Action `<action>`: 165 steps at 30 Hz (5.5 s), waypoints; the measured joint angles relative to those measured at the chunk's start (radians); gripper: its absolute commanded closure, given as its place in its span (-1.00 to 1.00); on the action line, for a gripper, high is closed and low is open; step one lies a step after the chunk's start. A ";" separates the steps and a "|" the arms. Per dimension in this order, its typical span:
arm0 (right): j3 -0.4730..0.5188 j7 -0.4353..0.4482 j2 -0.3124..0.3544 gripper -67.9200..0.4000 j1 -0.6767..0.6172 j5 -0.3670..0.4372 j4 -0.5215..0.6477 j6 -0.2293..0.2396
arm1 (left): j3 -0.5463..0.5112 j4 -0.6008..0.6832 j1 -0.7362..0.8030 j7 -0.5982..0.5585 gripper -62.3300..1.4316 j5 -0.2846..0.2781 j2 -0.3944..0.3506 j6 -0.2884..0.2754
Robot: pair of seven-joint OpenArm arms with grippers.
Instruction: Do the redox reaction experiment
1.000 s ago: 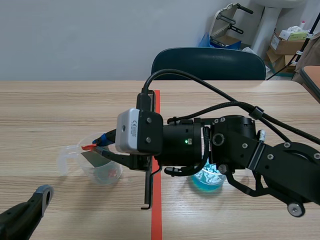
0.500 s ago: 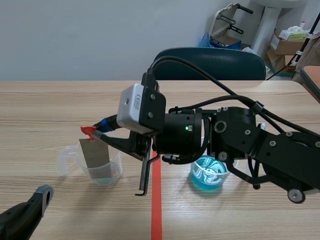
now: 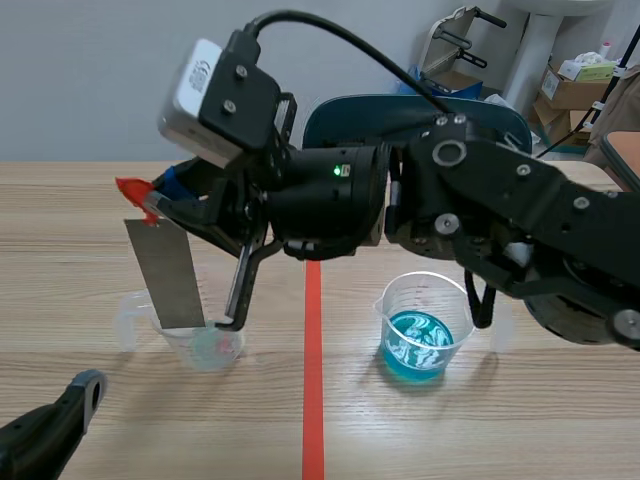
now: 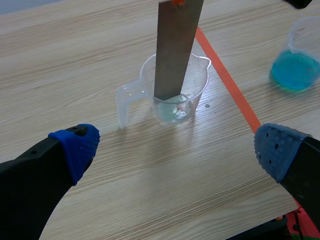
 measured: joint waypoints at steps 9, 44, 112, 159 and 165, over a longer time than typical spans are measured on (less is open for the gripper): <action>0.072 -0.370 0.000 0.96 0.019 0.174 0.233 0.000 | 0.000 0.000 0.000 0.000 -1.00 0.000 0.000 0.000; 0.151 -0.664 -0.002 0.96 0.019 0.267 0.465 -0.079 | 0.000 0.000 0.000 0.000 -1.00 0.000 0.000 0.000; 0.151 -0.664 -0.002 0.96 0.019 0.267 0.464 -0.079 | 0.000 0.000 0.000 0.000 -1.00 0.000 0.000 0.000; 0.151 -0.645 -0.002 0.96 0.019 0.267 0.464 -0.079 | 0.000 0.000 0.000 0.000 -1.00 0.000 0.000 0.000; 0.165 -0.633 0.026 0.96 0.010 0.267 0.464 -0.077 | 0.000 0.000 0.000 0.000 -1.00 0.000 0.000 0.000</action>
